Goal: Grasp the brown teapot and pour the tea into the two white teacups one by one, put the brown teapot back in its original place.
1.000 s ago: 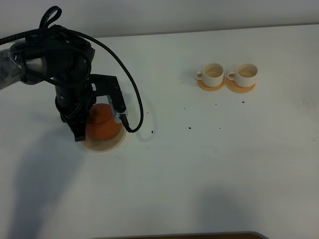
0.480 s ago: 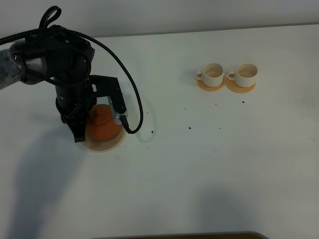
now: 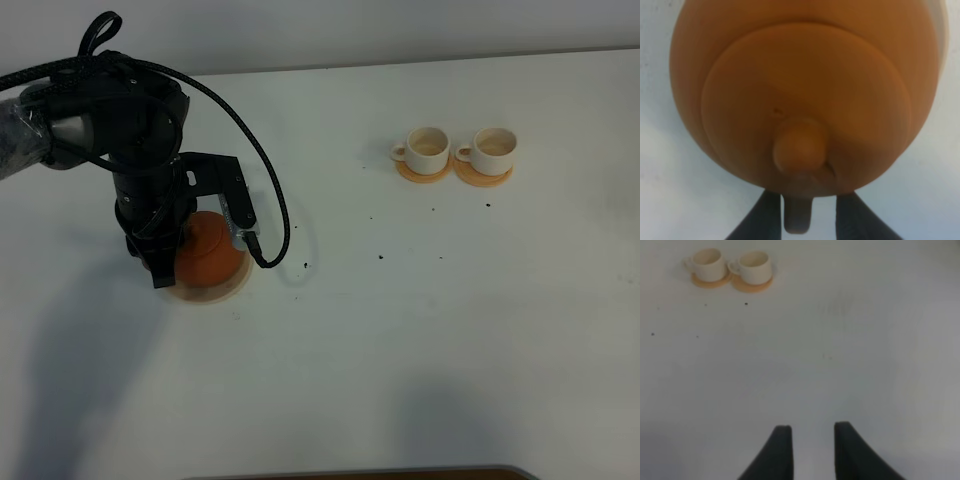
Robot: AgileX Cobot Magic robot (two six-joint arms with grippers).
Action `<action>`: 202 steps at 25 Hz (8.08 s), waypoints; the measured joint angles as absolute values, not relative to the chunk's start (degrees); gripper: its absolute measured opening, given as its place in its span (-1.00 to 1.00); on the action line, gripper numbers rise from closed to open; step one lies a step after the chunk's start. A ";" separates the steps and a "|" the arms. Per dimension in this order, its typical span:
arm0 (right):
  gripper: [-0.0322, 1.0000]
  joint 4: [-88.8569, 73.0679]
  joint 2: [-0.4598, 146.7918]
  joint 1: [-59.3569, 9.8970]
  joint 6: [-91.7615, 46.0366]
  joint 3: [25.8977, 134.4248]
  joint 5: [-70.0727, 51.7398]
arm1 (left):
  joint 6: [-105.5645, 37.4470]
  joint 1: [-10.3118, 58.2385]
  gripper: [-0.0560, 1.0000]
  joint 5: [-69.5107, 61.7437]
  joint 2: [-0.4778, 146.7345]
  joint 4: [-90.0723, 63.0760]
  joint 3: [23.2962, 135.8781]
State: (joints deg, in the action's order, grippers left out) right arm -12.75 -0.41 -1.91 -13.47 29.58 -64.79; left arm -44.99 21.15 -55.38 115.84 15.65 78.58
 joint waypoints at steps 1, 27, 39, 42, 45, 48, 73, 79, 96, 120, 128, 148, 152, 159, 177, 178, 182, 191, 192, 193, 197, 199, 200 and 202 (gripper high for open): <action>-0.48 -12.75 -0.41 -1.91 -13.47 29.58 -64.79 | -44.87 21.15 -0.30 -55.43 115.84 15.65 78.58; -0.48 -12.75 -0.41 -1.91 -13.47 29.58 -64.79 | -39.03 17.78 -0.29 -53.62 114.49 11.26 78.58; -0.48 -12.75 -0.41 -1.91 -13.47 29.58 -64.79 | -39.28 17.78 -0.29 -56.01 114.62 11.23 78.58; -0.48 -12.75 -0.41 -1.91 -13.47 29.58 -64.79 | -39.34 17.78 -0.29 -56.06 115.66 11.23 78.58; -0.48 -12.75 -0.41 -1.91 -13.47 29.58 -64.79 | -39.34 17.78 -0.29 -55.33 116.38 11.23 78.58; -0.48 -12.75 -0.41 -1.91 -13.47 29.58 -64.79 | -39.34 17.78 -0.29 -54.91 116.48 11.39 78.58; -0.48 -12.75 -0.41 -1.91 -13.47 29.58 -64.79 | -41.47 17.78 -0.28 -53.39 116.48 11.08 78.58; -0.48 -12.75 -0.41 -1.91 -13.47 29.58 -64.79 | -43.83 17.78 -0.47 -53.56 116.48 10.27 78.58; -0.48 -12.75 -0.41 -1.91 -13.47 29.58 -64.79 | -45.11 17.78 -0.62 -53.13 114.86 7.93 78.58; -0.48 -12.75 -0.41 -1.91 -13.47 29.58 -64.79 | -43.08 20.50 -0.62 -46.87 113.02 7.39 83.07; -0.48 -12.75 -0.41 -1.91 -13.47 29.58 -64.79 | -42.03 24.15 -0.62 -53.41 121.19 7.44 98.80; -0.48 -12.75 -0.41 -1.91 -13.47 29.58 -64.79 | -49.60 25.04 -0.63 -51.38 141.43 7.69 129.12; -0.48 -12.75 -0.41 -1.91 -13.47 29.58 -64.79 | -50.26 25.98 -0.63 -46.20 143.13 7.62 129.81; -0.48 -12.75 -0.41 -1.91 -13.47 29.58 -64.79 | -52.38 27.72 -0.63 -41.20 144.58 7.57 129.98; -0.48 -12.75 -0.41 -1.91 -13.47 29.58 -64.79 | -57.33 29.55 -0.63 -30.42 144.58 8.84 130.12; -0.48 -12.75 -0.41 -1.91 -13.47 29.58 -64.79 | -57.58 29.79 -0.63 -29.97 144.58 8.90 130.12; -0.48 -12.75 -0.41 -1.91 -13.47 29.58 -64.79 | -57.97 30.61 -0.63 -28.49 144.58 9.39 130.12; -0.48 -12.75 -0.41 -1.91 -13.47 29.58 -64.79 | -59.23 31.87 -0.63 -25.84 145.80 11.63 130.17; -0.48 -12.75 -0.41 -1.91 -13.47 29.58 -64.79 | -59.61 32.03 -0.63 -25.24 145.80 11.63 130.17; -0.48 -12.75 -0.41 -1.91 -13.47 29.58 -64.79 | -59.88 32.17 -0.63 -24.74 145.80 11.63 130.17; -0.48 -12.75 -0.41 -1.91 -13.47 29.58 -64.79 | -60.56 32.55 -0.63 -22.69 145.97 11.74 130.17; -0.48 -12.75 -0.41 -1.91 -13.47 29.58 -64.79 | -60.68 32.68 -0.63 -21.74 146.52 12.38 130.17; -0.48 -12.75 -0.41 -1.91 -13.47 29.58 -64.79 | -60.74 32.80 -0.63 -21.15 146.81 12.91 130.17; -0.48 -12.75 -0.41 -1.91 -13.47 29.58 -64.79 | -60.73 32.80 -0.63 -20.19 147.80 13.80 130.17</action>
State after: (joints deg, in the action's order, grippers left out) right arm -12.75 -0.41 -1.91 -13.47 29.58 -64.79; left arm -60.73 32.80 -20.19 147.80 13.80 130.17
